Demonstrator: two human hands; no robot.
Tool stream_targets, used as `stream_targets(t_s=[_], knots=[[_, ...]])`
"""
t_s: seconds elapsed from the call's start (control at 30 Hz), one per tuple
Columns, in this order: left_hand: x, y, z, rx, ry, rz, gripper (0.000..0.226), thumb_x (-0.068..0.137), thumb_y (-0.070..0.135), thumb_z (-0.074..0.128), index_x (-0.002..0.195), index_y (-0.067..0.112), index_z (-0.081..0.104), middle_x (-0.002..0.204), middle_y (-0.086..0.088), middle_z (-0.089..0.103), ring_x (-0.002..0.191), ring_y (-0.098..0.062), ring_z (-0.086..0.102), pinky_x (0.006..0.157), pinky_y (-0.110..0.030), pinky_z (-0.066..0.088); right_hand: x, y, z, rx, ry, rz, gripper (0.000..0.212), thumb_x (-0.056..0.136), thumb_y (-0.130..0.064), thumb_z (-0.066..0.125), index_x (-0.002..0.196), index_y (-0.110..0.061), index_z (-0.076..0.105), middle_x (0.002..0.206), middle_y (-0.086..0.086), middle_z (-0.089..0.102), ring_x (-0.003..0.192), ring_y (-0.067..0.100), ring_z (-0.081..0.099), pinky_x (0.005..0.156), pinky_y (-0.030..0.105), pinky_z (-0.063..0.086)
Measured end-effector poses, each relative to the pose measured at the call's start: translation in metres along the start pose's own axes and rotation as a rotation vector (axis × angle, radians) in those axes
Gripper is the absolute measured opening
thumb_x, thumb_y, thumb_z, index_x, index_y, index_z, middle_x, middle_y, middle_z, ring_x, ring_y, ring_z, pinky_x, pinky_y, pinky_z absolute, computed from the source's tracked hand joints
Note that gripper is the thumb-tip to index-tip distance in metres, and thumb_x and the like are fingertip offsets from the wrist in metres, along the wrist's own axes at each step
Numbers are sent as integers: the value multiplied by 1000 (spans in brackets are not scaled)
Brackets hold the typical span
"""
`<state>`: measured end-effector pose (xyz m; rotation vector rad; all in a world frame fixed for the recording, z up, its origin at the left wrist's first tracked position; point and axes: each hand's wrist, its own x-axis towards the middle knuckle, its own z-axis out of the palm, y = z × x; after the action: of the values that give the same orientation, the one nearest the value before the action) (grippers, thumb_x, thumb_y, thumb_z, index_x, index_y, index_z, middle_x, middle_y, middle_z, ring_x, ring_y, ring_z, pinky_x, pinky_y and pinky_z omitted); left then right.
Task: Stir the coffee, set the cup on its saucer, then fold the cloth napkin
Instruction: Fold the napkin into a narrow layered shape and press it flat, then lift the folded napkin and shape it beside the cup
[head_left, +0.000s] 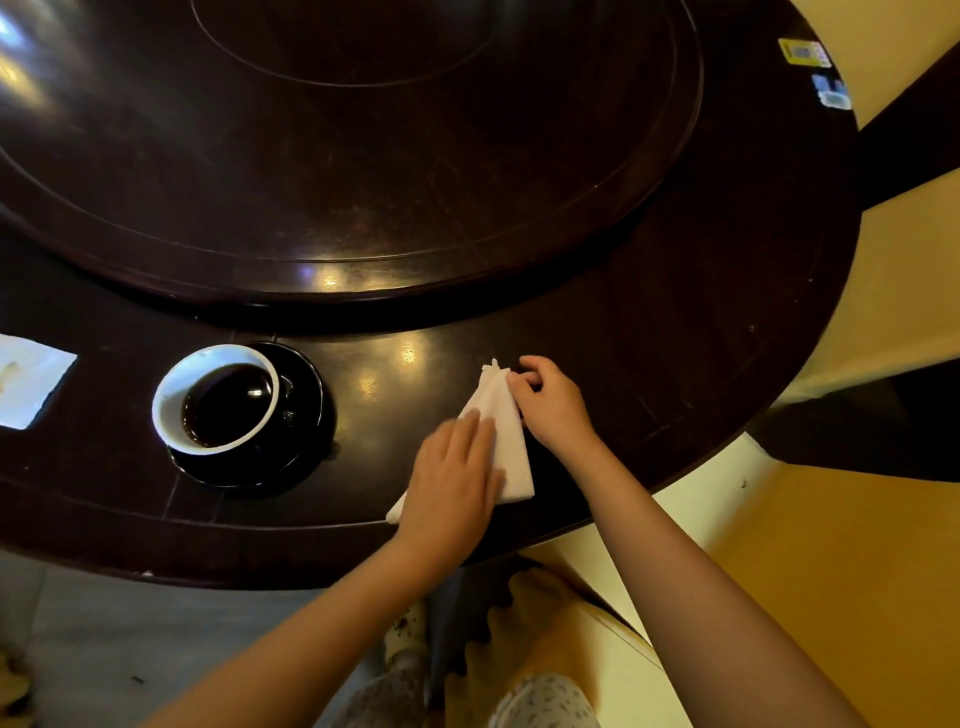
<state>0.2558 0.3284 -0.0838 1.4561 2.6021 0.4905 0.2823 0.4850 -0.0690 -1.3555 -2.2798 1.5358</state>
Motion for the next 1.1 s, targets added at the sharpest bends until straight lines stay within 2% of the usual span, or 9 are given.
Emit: stream_targets(t_s=[0.17, 0.23, 0.33, 0.43, 0.53, 0.6, 0.7, 0.8, 1.1], knots=[[-30, -15, 23, 117, -162, 83, 83, 84, 60, 35, 146, 7, 18, 153, -16, 14, 142, -29, 14, 113, -45, 11, 12, -21, 10, -108, -115, 39, 36, 88, -28, 56, 120, -12, 51, 116, 9, 59, 94, 18, 55, 74, 27, 46], [-28, -15, 19, 50, -138, 61, 86, 83, 60, 40, 146, 7, 16, 154, -14, 12, 143, -27, 10, 116, -44, 9, 15, -28, 10, -81, -124, 81, 25, 86, -20, 56, 110, -12, 59, 102, 8, 61, 79, 16, 54, 65, 28, 47], [-28, -16, 11, -141, -92, 15, 79, 80, 36, 63, 143, 9, 25, 150, -13, 29, 138, -27, 28, 112, -46, 30, 16, -37, 4, 43, -175, 228, 15, 85, -11, 52, 95, -7, 64, 65, 5, 54, 51, 13, 44, 41, 21, 35], [-26, -22, 2, -355, 8, -82, 65, 78, 9, 61, 138, 11, 37, 139, -13, 48, 124, -28, 49, 98, -40, 46, 13, -42, -1, 190, -176, 343, 9, 86, -9, 53, 81, -6, 60, 56, 4, 49, 39, 9, 40, 33, 14, 32], [-19, -25, -19, -630, 25, -262, 58, 85, 0, 53, 137, 21, 39, 122, 1, 59, 103, -15, 59, 82, -17, 44, 10, -41, -6, 262, -137, 282, 15, 92, -16, 49, 93, -6, 61, 61, 2, 54, 40, 5, 48, 37, 14, 41], [-15, -27, -32, -808, -10, -365, 52, 90, 7, 54, 132, 31, 36, 107, 14, 56, 89, -2, 56, 73, -10, 45, 8, -37, -12, 151, -77, 134, 25, 95, -22, 44, 108, -10, 61, 76, -1, 61, 63, 9, 57, 55, 19, 49], [-12, -31, -40, -1180, -100, -522, 35, 90, 19, 55, 118, 36, 44, 113, -1, 62, 96, -20, 64, 83, -36, 55, -1, -35, -19, -84, -62, -203, 31, 97, -28, 40, 119, -18, 59, 106, -9, 59, 102, 6, 51, 85, 21, 38], [-12, -33, -42, -1385, -214, -563, 30, 90, 18, 54, 119, 27, 50, 107, -15, 67, 94, -30, 67, 80, -42, 56, -15, -39, -16, -183, -220, -419, 33, 97, -28, 42, 124, -16, 56, 118, -5, 56, 114, 3, 40, 95, 18, 30], [-7, -45, -47, -1305, -244, -576, 20, 90, 37, 53, 105, 27, 60, 100, -8, 69, 89, -23, 65, 77, -37, 53, -18, -34, -9, -173, -579, -341, 23, 81, -29, 68, 89, -9, 62, 81, 0, 58, 76, 12, 55, 64, 24, 41]])
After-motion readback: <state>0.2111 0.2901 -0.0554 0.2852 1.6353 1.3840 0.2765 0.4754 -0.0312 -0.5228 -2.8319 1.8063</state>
